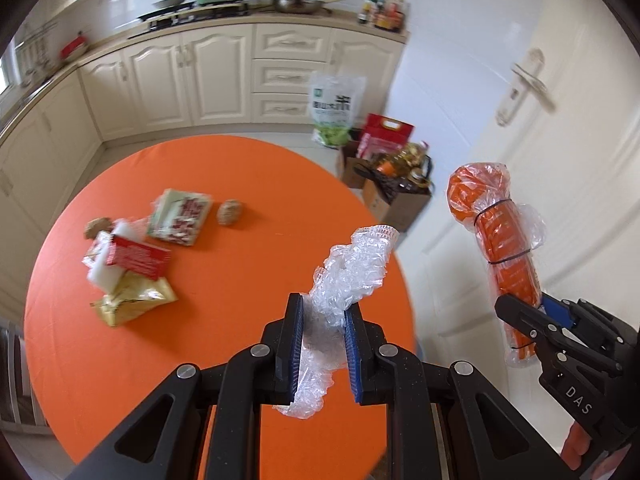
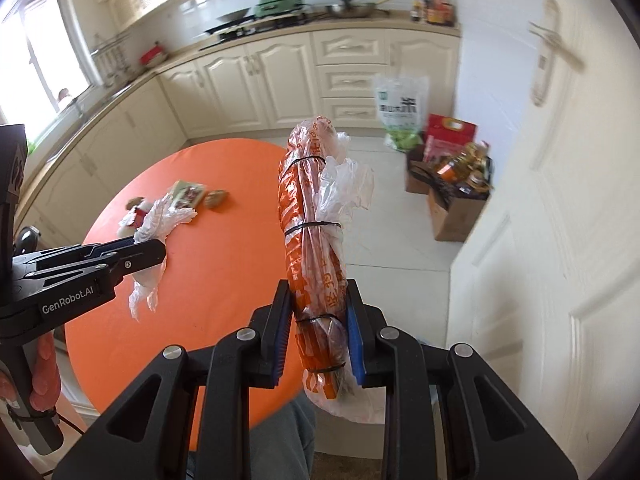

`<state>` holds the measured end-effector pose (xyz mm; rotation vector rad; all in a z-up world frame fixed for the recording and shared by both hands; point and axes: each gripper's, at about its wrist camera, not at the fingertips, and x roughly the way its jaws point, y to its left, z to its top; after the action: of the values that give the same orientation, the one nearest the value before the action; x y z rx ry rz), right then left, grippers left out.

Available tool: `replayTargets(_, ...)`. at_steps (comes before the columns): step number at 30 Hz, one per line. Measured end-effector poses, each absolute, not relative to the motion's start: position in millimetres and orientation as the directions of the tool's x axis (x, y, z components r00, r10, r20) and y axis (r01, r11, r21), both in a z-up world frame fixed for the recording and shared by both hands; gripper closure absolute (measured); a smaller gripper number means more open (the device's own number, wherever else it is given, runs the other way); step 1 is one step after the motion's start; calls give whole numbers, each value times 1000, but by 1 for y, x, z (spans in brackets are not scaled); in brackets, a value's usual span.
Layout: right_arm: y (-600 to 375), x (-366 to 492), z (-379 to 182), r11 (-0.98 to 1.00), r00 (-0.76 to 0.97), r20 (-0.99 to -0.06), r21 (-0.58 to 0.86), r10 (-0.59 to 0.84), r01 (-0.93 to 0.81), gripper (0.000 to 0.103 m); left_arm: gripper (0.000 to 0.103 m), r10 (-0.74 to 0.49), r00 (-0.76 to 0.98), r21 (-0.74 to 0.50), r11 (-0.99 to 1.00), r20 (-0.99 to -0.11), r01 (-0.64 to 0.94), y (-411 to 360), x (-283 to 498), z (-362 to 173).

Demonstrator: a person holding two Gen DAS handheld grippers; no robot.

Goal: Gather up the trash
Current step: 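Carry sausage bag and plastic wrap to the blue bin and release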

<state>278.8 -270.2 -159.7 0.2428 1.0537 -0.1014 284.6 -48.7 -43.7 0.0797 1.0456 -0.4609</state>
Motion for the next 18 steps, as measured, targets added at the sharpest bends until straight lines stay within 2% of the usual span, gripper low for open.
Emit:
replayTargets(10, -352, 201, -169, 901, 453, -889, 144, -64, 410, 78, 87, -373, 306, -142, 805, -876, 576, -156, 264, -70)
replayTargets(18, -397, 163, -193, 844, 398, -912, 135, -99, 519, 78, 87, -353, 208, -132, 735, -912, 666, -231, 259, -106)
